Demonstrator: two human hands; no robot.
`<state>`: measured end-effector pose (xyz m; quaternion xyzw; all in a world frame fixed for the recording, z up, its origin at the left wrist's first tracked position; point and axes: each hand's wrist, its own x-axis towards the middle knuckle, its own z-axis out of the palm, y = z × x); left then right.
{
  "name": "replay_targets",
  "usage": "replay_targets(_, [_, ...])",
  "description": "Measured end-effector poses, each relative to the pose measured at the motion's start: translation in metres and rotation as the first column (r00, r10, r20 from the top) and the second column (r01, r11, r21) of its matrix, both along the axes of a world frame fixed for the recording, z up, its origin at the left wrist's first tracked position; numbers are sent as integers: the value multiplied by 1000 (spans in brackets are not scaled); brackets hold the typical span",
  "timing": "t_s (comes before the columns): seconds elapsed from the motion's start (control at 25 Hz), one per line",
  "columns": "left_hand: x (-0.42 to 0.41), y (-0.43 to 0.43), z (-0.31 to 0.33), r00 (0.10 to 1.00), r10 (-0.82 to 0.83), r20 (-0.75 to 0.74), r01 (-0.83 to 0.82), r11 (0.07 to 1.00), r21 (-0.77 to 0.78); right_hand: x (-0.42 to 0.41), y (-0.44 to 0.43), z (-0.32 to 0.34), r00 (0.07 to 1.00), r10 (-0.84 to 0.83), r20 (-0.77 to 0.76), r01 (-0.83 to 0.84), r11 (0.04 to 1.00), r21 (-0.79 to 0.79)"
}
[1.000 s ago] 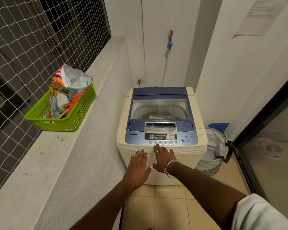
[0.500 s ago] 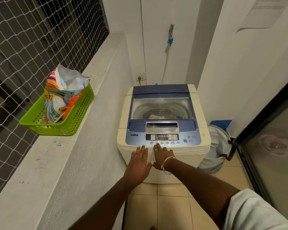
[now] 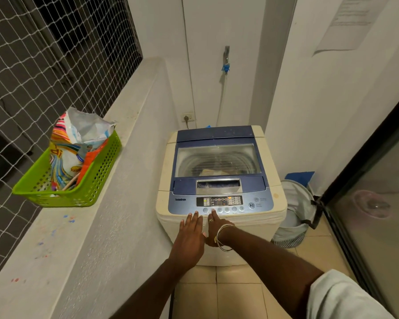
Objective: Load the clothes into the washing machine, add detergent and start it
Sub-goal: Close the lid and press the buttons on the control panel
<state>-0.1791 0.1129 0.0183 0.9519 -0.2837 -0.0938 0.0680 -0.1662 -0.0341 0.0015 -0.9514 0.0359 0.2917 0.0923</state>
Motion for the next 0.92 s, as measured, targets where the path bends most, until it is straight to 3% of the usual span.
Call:
replay_targets(0.2, [0,7,-1,1000,-20,-2,20,999,-37,-27,-17,0,993,31,118,-34,999,27])
replay_targets(0.4, [-5,8,-10,999,-29,-17,29,999,-29,-60,-38,-8,962,70,266,-56,996,-62])
replay_targets(0.92, [-20,8,-16,999,-49,-25,48,999,-14,-112,-59,1,919,-39,392,68,996,-61])
